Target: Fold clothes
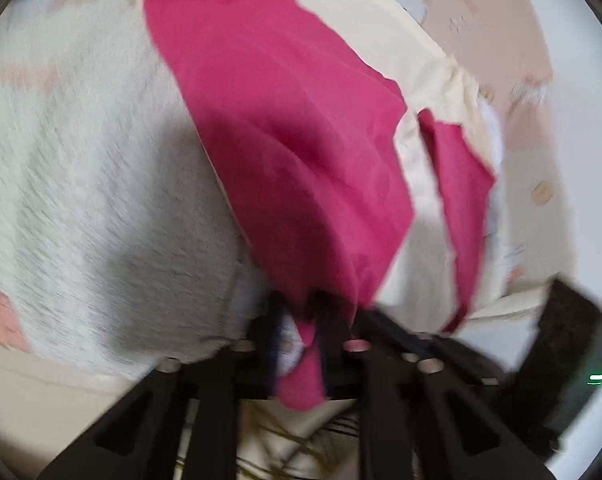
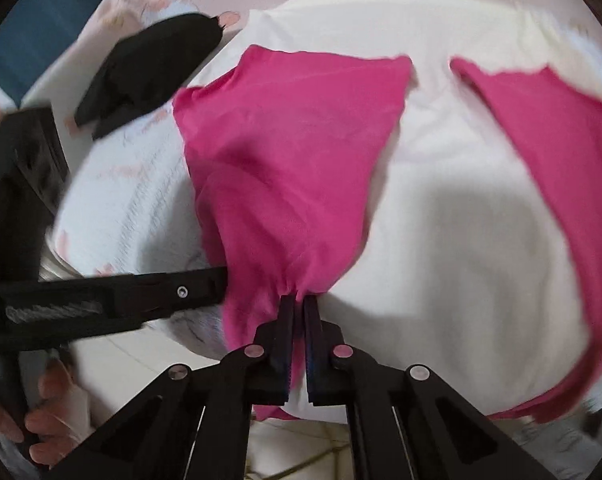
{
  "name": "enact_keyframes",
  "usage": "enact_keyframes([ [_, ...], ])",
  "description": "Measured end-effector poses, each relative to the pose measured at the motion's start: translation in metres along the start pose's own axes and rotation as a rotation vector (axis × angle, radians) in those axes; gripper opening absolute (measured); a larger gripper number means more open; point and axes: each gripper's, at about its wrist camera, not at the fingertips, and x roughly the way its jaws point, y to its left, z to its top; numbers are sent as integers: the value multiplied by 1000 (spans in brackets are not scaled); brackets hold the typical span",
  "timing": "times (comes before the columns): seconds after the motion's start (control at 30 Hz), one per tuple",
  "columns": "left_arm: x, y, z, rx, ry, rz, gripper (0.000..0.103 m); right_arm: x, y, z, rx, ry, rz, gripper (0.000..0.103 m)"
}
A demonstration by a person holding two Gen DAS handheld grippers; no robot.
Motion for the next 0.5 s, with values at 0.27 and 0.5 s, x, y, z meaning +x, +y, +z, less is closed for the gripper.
enact_keyframes([
  [0.27,-13,31,3,-65,23,23,2,-12,-19,-3,75,1,-29,0],
  [0.5,-18,41,6,-75,25,-23,1,-12,-29,-5,118,38,48,2],
])
